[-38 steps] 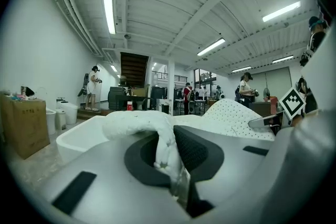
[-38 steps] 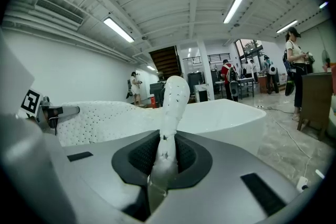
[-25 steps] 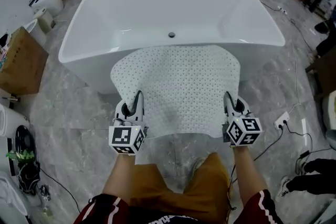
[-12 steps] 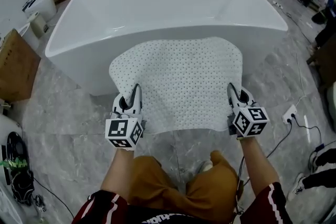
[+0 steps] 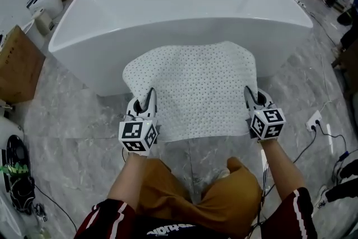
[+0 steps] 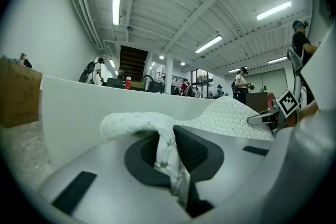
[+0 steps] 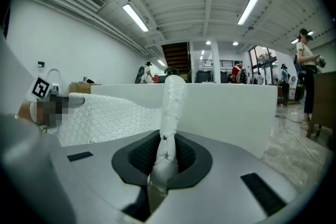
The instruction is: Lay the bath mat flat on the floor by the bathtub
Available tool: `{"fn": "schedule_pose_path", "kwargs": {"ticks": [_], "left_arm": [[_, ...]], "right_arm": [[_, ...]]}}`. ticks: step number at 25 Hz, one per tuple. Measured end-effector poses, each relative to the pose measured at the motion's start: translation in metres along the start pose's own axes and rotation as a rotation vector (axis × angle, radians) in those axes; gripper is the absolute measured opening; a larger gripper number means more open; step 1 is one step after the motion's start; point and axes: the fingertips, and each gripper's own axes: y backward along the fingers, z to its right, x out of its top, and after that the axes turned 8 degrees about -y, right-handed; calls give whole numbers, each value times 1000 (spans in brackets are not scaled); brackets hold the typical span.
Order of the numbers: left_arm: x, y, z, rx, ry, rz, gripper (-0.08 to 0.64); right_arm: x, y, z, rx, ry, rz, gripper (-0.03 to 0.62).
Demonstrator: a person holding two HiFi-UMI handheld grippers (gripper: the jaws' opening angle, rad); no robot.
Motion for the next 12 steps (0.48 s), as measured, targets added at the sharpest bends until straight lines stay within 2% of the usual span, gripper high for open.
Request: {"fn": "schedule_pose_path", "kwargs": {"ticks": [2,7,12], "left_arm": [[-6,-2,1,4,3,-5,35],[-20,-13,2,7,-28,-19,35],[-41,-32,6,5,-56,-46,35]], "right_arm": [[-7,-6,8,4,31,-12,49],[-25,-21,17,17,33,-22,49],[-46,-39,30,46,124,-30,49]]}}
